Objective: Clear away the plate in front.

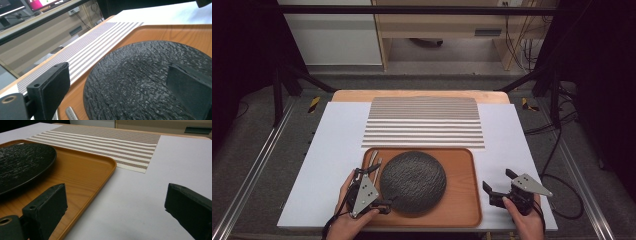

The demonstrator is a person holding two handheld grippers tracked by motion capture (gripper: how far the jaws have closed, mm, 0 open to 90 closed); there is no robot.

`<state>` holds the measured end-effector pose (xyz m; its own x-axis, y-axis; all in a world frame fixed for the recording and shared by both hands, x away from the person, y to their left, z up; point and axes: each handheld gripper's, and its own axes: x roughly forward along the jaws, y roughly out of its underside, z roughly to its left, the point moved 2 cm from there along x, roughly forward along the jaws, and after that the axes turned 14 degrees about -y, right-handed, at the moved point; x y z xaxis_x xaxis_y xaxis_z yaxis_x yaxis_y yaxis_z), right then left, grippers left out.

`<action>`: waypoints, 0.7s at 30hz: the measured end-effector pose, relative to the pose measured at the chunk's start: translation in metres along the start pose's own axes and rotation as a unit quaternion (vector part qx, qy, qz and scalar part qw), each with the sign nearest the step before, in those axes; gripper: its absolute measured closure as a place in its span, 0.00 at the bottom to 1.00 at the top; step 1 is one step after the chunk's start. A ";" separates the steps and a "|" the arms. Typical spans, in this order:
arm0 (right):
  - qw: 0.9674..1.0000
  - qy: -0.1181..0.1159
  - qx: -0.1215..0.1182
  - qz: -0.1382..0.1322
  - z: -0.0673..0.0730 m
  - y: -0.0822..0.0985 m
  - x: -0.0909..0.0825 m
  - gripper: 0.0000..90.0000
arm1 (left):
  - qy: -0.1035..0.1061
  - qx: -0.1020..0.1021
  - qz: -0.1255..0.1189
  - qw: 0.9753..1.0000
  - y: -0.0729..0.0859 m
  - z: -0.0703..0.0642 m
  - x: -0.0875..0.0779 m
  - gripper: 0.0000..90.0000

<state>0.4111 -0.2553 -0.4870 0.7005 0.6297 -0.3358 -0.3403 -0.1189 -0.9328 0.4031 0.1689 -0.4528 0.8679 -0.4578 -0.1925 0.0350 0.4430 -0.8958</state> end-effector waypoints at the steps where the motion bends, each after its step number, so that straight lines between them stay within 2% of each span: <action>1: 1.000 0.000 0.000 0.000 0.000 0.000 0.000 0.05 | -0.001 -0.003 -0.001 1.000 0.000 0.001 0.000 0.06; 21: 1.000 -0.002 -0.003 -0.001 0.000 0.000 0.000 0.05 | -0.020 -0.054 -0.007 0.998 0.002 0.019 -0.003 0.04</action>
<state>0.4108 -0.2554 -0.4870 0.6982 0.6335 -0.3334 -0.3354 -0.1219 -0.9341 0.4098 0.1859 -0.4467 0.8864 -0.4323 -0.1653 -0.0038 0.3505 -0.9366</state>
